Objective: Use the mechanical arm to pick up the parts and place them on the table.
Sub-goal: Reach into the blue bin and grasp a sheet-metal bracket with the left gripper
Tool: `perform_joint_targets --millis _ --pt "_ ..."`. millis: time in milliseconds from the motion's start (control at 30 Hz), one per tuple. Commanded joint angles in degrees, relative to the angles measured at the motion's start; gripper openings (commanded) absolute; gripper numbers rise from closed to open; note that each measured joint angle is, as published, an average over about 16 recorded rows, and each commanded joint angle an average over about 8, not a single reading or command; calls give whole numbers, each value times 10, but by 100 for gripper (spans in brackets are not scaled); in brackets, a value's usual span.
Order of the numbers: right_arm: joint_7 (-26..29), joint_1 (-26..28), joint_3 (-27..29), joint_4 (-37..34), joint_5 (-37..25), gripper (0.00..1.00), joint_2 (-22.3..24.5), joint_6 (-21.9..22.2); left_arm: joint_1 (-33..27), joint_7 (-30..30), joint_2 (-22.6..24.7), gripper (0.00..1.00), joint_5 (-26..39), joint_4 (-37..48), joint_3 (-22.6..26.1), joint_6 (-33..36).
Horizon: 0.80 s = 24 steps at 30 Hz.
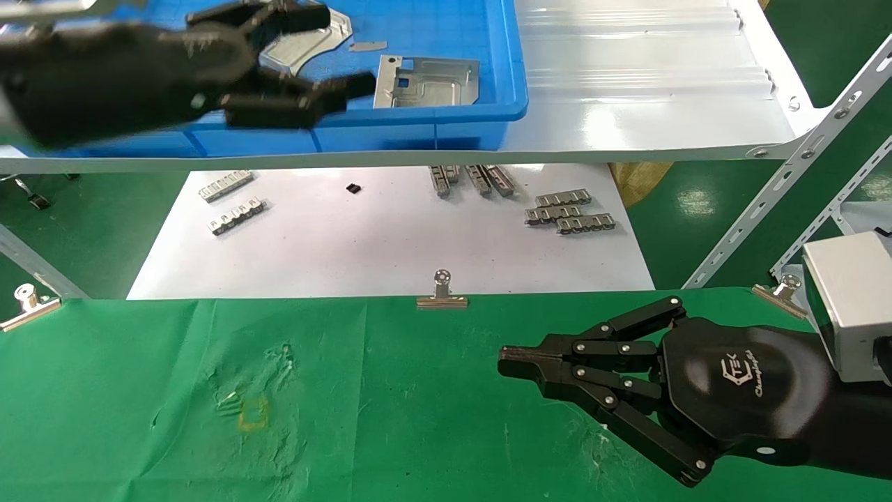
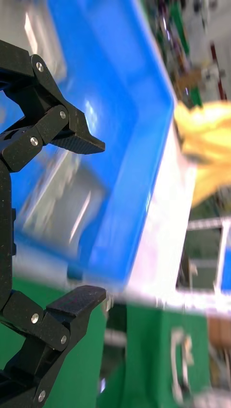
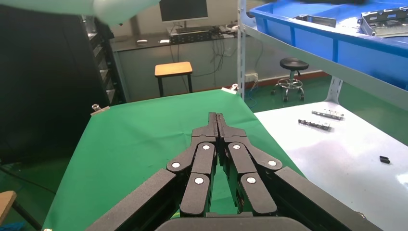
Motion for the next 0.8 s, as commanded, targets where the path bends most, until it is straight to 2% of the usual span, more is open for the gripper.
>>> perform_joint_targets --millis 33,67,100,167,200,333,367,400,467,600,800 --pt "0 0 0 0 0 0 0 0 -48 15 29 100 28 63 12 -13" --pt "0 0 0 0 0 0 0 0 -64 24 41 100 39 90 16 -30" --pt "0 0 0 0 0 6 0 0 -79 31 52 99 51 115 20 -49" --pt "0 0 0 0 0 31 0 0 -106 44 72 88 72 162 29 -90" --pt "0 0 0 0 0 43 0 0 -117 50 82 80 82 183 33 -112" --pt "0 0 0 0 0 93 0 0 -150 67 109 30 114 248 46 -187" --pt "0 0 0 0 0 100 0 0 -157 70 114 18 121 261 50 -202" --pt "0 0 0 0 0 100 0 0 -162 73 118 10 127 273 53 -215" --pt "0 0 0 0 0 100 0 0 -170 76 125 0 137 294 59 -234" --pt "0 0 0 0 0 100 0 0 -181 76 136 0 153 326 69 -255" --pt "0 0 0 0 0 100 0 0 -189 74 143 0 165 349 77 -251"
